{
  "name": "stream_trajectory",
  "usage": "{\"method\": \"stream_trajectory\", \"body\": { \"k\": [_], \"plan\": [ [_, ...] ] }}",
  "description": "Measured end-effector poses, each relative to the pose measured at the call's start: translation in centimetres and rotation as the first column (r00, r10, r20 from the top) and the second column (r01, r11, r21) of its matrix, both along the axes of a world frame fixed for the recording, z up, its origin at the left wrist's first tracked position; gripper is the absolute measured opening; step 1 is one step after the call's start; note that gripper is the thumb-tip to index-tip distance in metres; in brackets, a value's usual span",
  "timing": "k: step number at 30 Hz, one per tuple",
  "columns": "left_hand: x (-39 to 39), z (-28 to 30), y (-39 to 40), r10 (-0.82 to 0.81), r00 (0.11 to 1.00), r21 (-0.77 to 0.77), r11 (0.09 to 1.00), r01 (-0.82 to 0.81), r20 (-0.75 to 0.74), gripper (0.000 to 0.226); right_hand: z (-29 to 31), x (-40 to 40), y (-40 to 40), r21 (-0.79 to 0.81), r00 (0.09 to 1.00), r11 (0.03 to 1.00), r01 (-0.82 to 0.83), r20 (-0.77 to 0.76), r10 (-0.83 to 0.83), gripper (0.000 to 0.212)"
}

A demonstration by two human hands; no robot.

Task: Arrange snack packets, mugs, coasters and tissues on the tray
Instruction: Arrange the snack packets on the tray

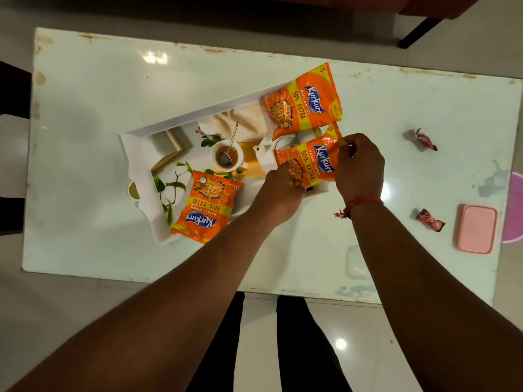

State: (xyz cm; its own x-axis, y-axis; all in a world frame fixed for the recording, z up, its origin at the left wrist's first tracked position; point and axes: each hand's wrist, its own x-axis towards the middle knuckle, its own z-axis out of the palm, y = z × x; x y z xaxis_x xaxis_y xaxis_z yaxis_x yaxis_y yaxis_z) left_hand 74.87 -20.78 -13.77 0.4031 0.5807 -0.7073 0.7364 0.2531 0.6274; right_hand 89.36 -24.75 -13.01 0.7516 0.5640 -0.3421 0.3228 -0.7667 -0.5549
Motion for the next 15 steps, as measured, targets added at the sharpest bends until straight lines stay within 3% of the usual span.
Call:
{"method": "stream_trajectory", "body": {
  "k": [3,5,7,10,12,15],
  "plan": [
    [-0.4,0.0,0.3,-0.016,1.0,0.051,0.999,0.016,-0.008,0.042,0.1,-0.1,-0.1,0.031,1.0,0.999,0.021,0.005,-0.021,0.025],
    [-1.2,0.3,0.6,0.024,0.999,0.127,0.992,-0.02,-0.031,0.042,0.8,-0.6,-0.5,0.081,0.99,0.997,-0.003,0.141,-0.008,0.027],
    [-2.3,0.6,1.0,0.097,0.995,0.209,0.973,-0.094,-0.001,0.04,1.8,-1.6,-0.9,0.133,0.957,0.987,-0.088,0.287,0.047,0.027],
    [-3.9,0.5,2.0,0.072,0.997,0.345,0.936,-0.067,-0.004,0.037,2.8,-4.2,-0.7,0.144,0.904,0.94,-0.308,0.351,0.243,0.028],
    [-4.7,0.5,2.7,0.041,0.998,0.414,0.91,-0.022,-0.037,0.036,2.8,-5.9,0.5,0.067,0.827,0.875,-0.479,0.368,0.425,0.032],
    [-5.8,0.7,3.8,0.067,0.996,0.512,0.859,-0.024,-0.065,0.032,1.9,-7.1,3.5,-0.232,0.646,0.707,-0.668,0.292,0.705,0.05]
  ]
}}
